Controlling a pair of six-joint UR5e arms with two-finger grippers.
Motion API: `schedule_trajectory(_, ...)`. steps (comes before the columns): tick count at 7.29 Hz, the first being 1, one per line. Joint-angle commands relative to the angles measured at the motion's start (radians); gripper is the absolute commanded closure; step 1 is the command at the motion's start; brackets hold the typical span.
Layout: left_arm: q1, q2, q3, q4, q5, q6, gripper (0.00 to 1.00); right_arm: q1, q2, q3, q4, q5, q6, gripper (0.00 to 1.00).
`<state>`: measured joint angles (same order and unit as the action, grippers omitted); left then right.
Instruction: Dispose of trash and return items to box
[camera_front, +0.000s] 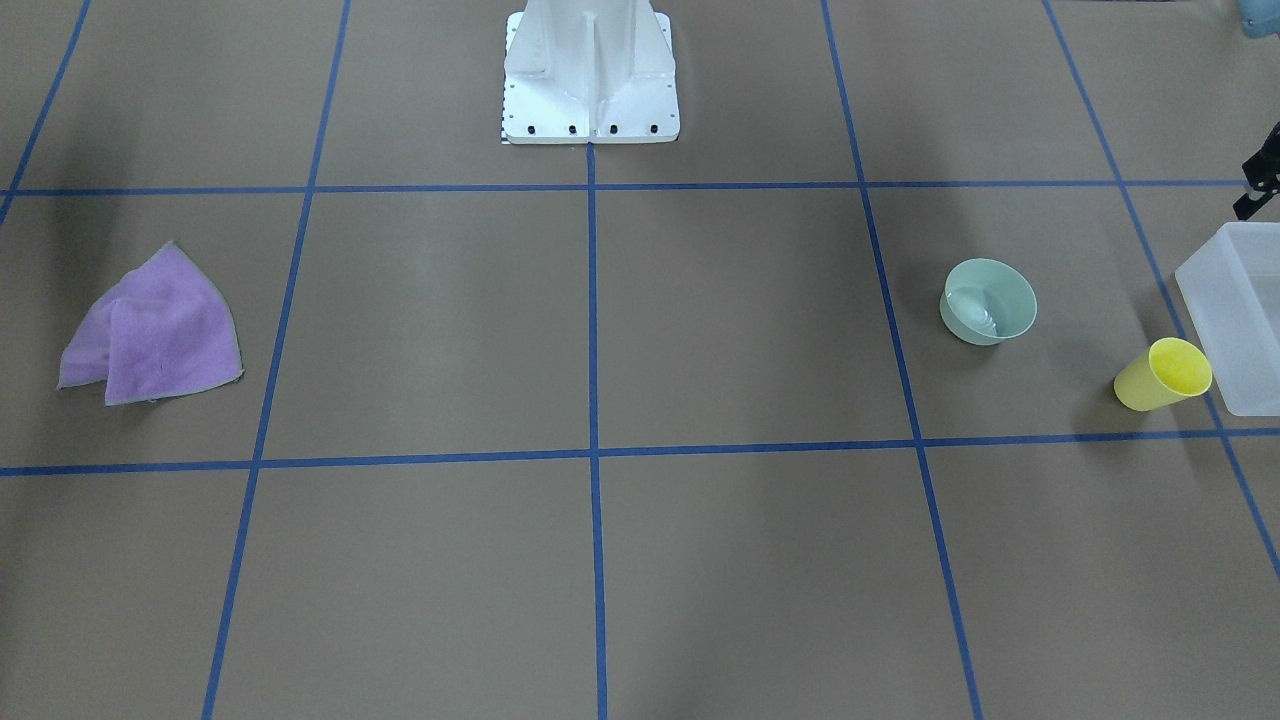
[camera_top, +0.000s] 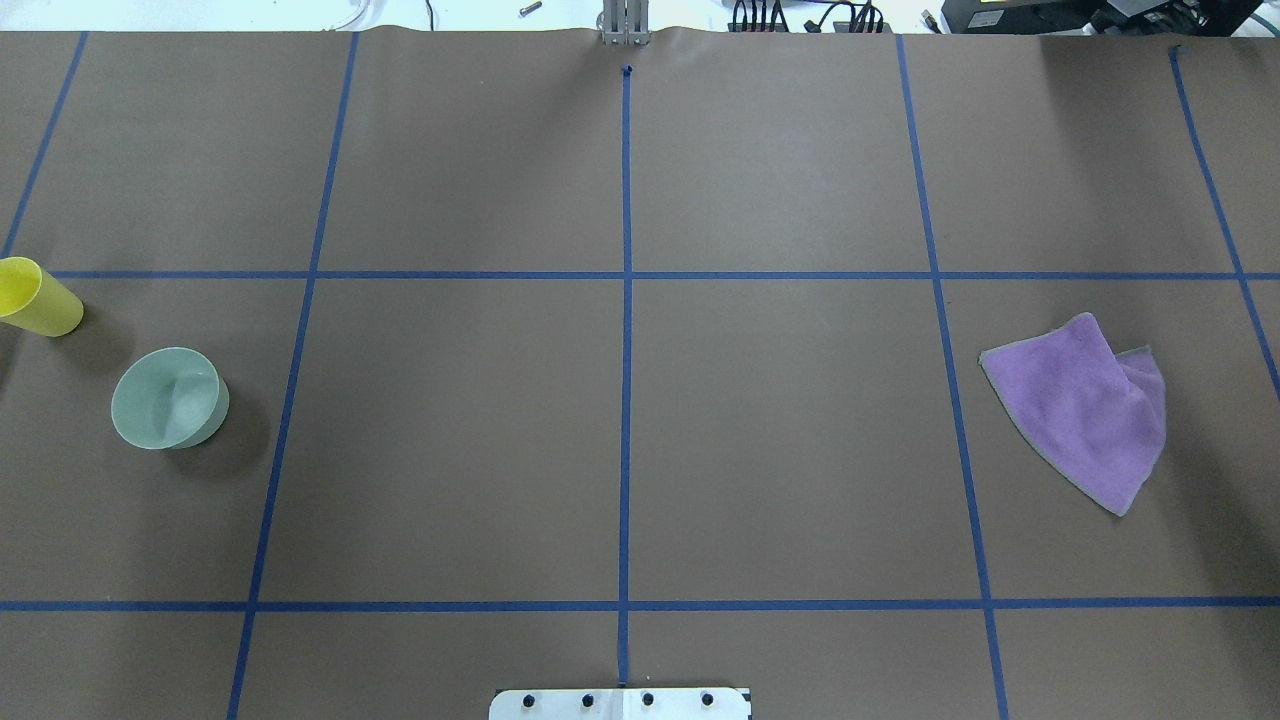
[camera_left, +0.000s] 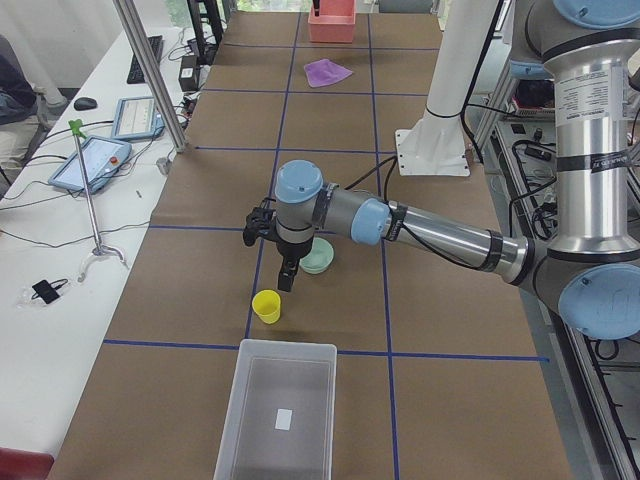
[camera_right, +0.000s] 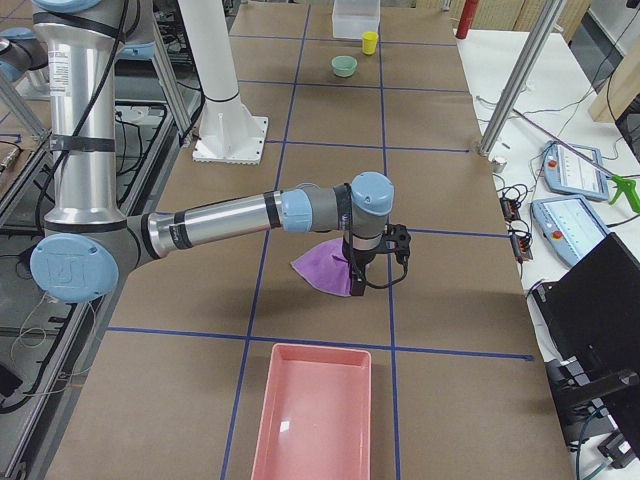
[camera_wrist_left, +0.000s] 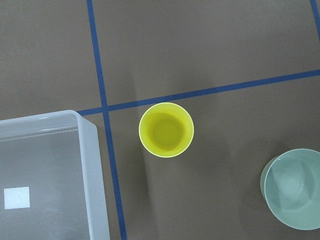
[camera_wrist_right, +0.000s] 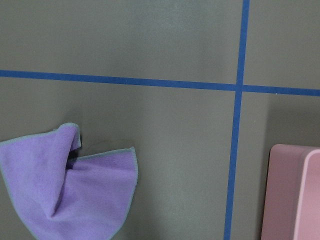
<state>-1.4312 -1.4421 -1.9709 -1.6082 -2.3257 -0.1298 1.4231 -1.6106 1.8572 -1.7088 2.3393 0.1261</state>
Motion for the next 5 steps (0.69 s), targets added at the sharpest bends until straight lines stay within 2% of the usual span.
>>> schedule_trajectory(1,0.002,0.022,0.006,-0.001,-0.006,0.001,0.02,-0.001,-0.002,0.0,0.0,0.0,0.001,0.0)
schedule_trajectory(5,0.002,0.032,-0.006,-0.002,-0.006,-0.005,0.02,-0.001,-0.003,0.002,0.0,0.0,0.003,0.0)
